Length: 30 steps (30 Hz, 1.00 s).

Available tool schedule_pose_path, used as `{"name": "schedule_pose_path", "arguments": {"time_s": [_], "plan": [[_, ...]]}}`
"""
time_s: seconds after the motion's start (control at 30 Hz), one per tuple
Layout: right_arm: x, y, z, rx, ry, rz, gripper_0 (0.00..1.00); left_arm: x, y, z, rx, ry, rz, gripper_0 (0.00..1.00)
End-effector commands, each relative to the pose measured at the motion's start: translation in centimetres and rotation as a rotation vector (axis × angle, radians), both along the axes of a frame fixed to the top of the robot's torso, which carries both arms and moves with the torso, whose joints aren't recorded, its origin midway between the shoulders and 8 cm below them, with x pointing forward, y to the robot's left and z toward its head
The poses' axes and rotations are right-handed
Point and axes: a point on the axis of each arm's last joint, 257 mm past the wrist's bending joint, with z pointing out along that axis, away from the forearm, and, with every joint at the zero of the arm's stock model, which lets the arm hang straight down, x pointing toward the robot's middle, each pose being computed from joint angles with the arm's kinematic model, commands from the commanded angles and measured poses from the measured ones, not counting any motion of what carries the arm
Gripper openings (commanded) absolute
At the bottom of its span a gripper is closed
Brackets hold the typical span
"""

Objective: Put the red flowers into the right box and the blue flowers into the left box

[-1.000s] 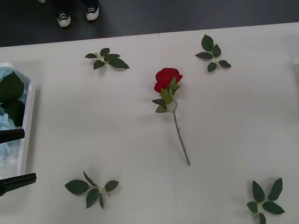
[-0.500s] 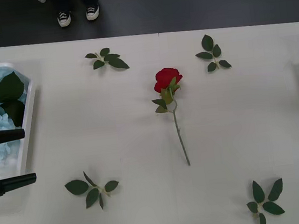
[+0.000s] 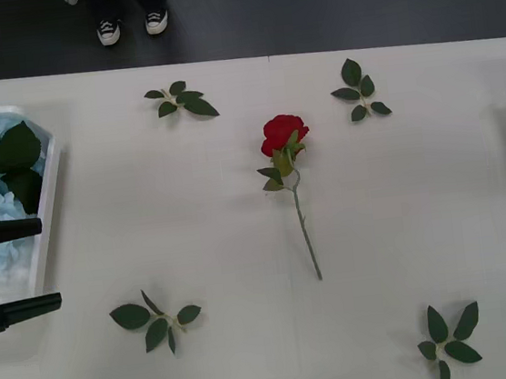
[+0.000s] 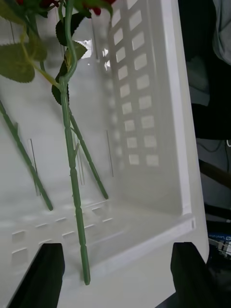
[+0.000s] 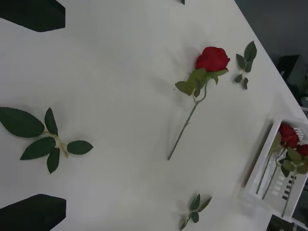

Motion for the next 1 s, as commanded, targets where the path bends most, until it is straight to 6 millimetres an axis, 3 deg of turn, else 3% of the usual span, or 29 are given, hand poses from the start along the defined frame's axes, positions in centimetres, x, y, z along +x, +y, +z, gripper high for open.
{"name": "schedule_pose_path", "arguments": {"time_s": [0.03,0.17,0.27,0.53,0.6,0.73,0.83,0.97,1.0], "plan": [[2.2,0.3,2.8,-0.035,-0.061,0.029,0.69,0.4,-0.3,1.2,0.026,-0.073,-0.022,1.00],[3.3,1.1,3.3,-0.017,-0.092,0.055,0.69,0.4,-0.3,1.2,0.026,-0.073,-0.022,1.00],[5.1,2.7,4.9,0.041,-0.159,0.089,0.69,0.4,-0.3,1.2,0.026,-0.073,-0.022,1.00],[7.9,9.7,10.4,0.231,-0.303,0.225,0.69,0.4,-0.3,1.2,0.026,-0.073,-0.022,1.00],[8.4,12.2,12.0,0.277,-0.337,0.283,0.69,0.4,-0.3,1.2,0.026,-0.073,-0.022,1.00],[9.1,16.8,13.3,0.319,-0.322,0.427,0.69,0.4,-0.3,1.2,0.026,-0.073,-0.022,1.00],[9.6,20.9,13.1,0.376,-0.285,0.529,0.69,0.4,-0.3,1.2,0.026,-0.073,-0.022,1.00],[11.5,29.9,10.5,0.429,-0.221,0.720,0.69,0.4,-0.3,1.2,0.026,-0.073,-0.022,1.00],[11.8,31.2,10.4,0.436,-0.219,0.745,0.69,0.4,-0.3,1.2,0.026,-0.073,-0.022,1.00]]}}
